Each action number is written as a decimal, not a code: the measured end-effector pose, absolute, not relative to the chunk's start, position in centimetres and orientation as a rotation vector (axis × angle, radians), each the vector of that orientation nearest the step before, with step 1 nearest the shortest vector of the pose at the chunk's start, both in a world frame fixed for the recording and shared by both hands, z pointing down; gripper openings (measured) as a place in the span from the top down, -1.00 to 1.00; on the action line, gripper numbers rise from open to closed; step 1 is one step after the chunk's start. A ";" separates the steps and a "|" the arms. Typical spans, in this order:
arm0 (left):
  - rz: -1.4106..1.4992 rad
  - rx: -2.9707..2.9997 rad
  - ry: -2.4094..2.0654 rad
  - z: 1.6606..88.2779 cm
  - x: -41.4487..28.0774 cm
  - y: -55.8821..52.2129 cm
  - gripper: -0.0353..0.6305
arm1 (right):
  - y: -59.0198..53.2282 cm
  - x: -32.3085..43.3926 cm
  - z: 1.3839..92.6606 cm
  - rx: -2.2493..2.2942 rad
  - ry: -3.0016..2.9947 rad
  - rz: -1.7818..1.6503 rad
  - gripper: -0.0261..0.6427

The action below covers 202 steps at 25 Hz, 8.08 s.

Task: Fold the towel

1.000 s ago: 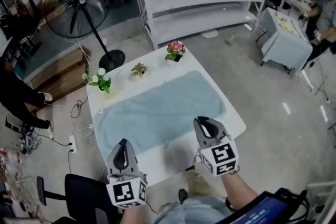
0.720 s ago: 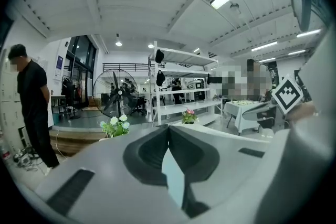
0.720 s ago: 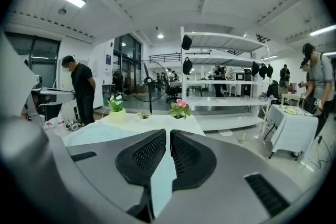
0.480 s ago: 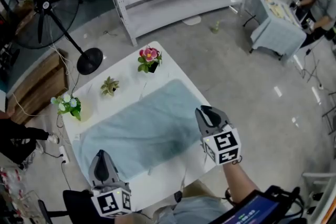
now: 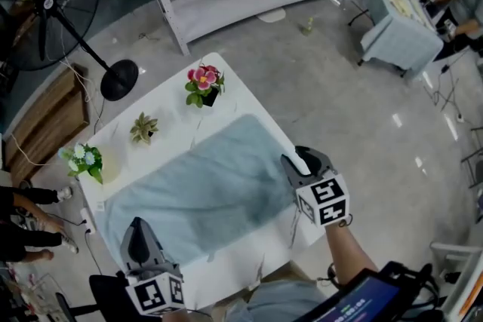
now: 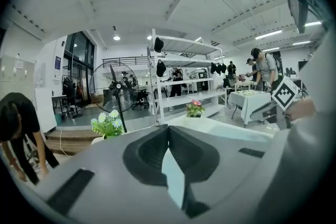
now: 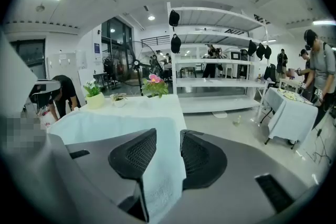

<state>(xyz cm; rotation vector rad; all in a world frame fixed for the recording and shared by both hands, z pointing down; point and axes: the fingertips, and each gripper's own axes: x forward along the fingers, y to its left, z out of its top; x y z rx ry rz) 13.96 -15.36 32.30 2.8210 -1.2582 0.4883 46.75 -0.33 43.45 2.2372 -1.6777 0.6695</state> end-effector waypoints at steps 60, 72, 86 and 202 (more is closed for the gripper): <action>0.245 2.481 -1.627 32.9 -18.8 -12.0 0.87 | -15.7 15.1 34.4 1.843 -2.013 0.458 0.81; 0.231 2.315 -1.776 34.8 -30.0 -9.8 0.88 | -21.1 -1.4 36.2 1.635 -2.178 0.407 0.81; 0.190 2.247 -1.793 35.5 -34.6 -10.8 0.87 | -23.3 -10.8 34.1 1.596 -2.255 0.269 0.81; 0.278 2.475 -1.326 38.4 -17.8 -8.5 0.87 | 1.8 -9.3 49.9 0.613 -2.172 0.420 0.82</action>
